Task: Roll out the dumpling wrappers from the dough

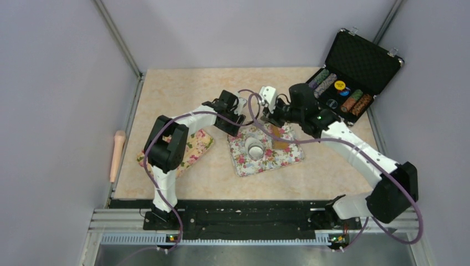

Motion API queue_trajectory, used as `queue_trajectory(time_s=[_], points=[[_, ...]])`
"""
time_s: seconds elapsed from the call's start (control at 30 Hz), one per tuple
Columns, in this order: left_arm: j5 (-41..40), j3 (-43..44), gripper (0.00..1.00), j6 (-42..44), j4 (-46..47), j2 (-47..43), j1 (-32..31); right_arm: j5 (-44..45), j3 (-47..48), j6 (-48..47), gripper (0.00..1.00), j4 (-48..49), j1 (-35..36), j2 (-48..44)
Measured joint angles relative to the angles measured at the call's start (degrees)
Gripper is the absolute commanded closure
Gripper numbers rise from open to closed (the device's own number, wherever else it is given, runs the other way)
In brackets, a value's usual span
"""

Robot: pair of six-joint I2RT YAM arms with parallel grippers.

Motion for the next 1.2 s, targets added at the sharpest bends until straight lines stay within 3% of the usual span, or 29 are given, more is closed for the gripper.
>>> queue_trajectory(time_s=[0.2,0.37,1.2], points=[[0.79,-0.39,0.33,-0.28,0.09,-0.24,0.22,-10.32,3.48,8.81,1.0,4.9,-3.37,9.49],[0.74,-1.62,0.33,-0.52,-0.66,-1.29,0.74,-13.55,3.82,12.9,1.0,7.28,-3.5,13.14],[1.64,-2.14,0.33,-1.51,-1.49,-1.84,2.05,-19.12,4.46,21.62,1.0,11.47,-4.13,13.6]])
